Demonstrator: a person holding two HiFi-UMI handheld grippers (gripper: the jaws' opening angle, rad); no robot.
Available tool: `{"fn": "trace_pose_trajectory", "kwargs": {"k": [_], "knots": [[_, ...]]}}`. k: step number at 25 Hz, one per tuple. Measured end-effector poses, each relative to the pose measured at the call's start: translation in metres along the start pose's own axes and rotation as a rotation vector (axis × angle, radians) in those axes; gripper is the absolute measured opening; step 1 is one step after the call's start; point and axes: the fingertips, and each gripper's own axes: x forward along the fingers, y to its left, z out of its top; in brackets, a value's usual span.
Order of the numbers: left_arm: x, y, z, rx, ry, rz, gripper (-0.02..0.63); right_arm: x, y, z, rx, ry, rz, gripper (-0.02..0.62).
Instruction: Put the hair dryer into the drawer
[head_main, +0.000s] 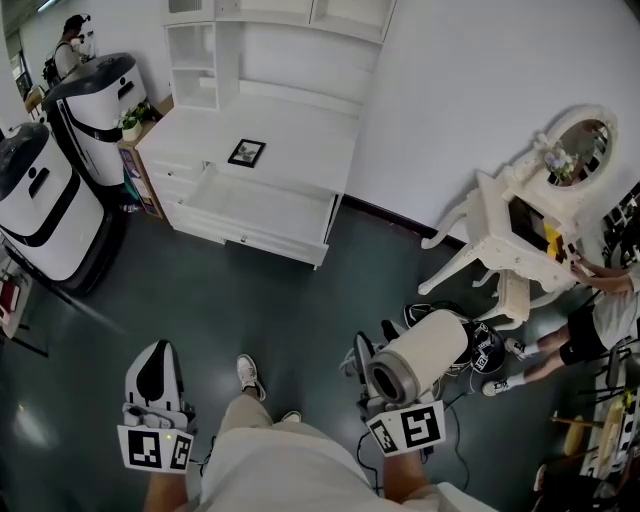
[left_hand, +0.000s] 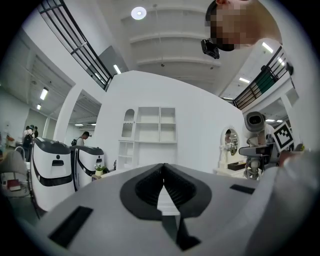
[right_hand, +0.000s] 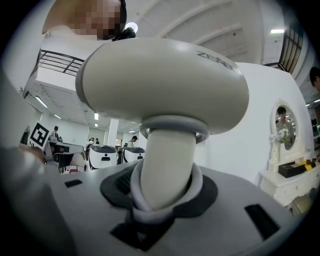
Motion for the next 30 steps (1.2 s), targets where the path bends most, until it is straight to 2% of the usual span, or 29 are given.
{"fn": "trace_pose_trajectory", "kwargs": {"k": [6, 12, 17, 22, 26, 30], "knots": [[0.041, 0.003, -0.028, -0.047, 0.039, -0.027, 0.017, 0.035, -0.009, -0.017, 0.018, 0.049, 0.005, 0.184], [0.127, 0.018, -0.031, -0.057, 0.016, -0.079, 0.017, 0.106, -0.024, -0.021, 0.019, 0.07, 0.002, 0.184], [0.202, 0.055, -0.042, -0.106, 0.034, -0.113, 0.017, 0.184, -0.033, -0.014, -0.008, 0.092, -0.016, 0.186], [0.275, 0.097, -0.036, -0.121, 0.012, -0.159, 0.017, 0.253, -0.043, -0.004, -0.021, 0.104, -0.064, 0.184], [0.318, 0.129, -0.032, -0.132, -0.003, -0.183, 0.017, 0.294, -0.04, 0.0, -0.023, 0.114, -0.083, 0.186], [0.342, 0.139, -0.036, -0.157, -0.01, -0.203, 0.017, 0.313, -0.038, -0.001, -0.037, 0.125, -0.098, 0.186]]}}
